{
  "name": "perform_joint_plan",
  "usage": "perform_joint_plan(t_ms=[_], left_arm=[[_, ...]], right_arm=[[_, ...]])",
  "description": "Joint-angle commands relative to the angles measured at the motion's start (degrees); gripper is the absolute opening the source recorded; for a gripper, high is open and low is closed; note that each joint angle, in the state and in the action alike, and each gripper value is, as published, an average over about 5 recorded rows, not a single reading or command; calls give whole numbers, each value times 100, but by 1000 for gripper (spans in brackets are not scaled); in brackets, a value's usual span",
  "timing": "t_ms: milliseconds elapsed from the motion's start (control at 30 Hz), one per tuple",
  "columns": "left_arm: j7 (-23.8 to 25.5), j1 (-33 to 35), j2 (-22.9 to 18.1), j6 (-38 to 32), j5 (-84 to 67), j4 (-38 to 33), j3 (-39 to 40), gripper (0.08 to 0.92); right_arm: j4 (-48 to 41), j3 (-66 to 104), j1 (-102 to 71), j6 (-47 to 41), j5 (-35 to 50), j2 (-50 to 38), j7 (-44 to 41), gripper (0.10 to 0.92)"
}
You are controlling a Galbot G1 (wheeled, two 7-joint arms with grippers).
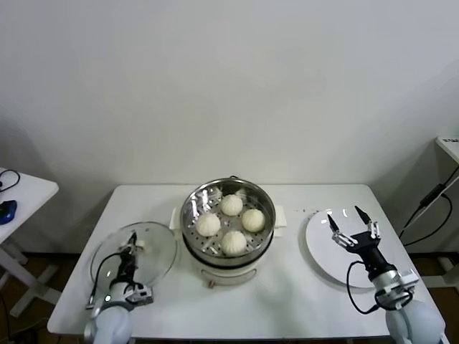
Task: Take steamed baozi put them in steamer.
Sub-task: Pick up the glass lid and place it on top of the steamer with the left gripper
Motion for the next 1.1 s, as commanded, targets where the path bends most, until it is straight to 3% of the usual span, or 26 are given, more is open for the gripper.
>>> perform_joint_plan(t_ms=[33, 267, 500, 733, 1100], left_arm=[[-63, 383, 49, 576, -95, -950, 20, 152], [124, 856, 112, 1172, -101, -2025, 74, 152], [439, 1056, 94, 1345, -74, -2786, 97, 152], [672, 948, 31, 1474, -20, -3156, 256, 152], [1130, 619, 47, 1861, 334, -3356, 1141, 152]], right_arm=[[-101, -68, 121, 10, 13, -79, 26, 823], [-355, -222, 386, 26, 61, -221, 95, 823], [-572, -355, 619, 19, 104, -289, 115, 823], [-684, -489, 832, -20, 37, -293, 143, 823], [-819, -630, 950, -51, -122, -217, 136, 823]])
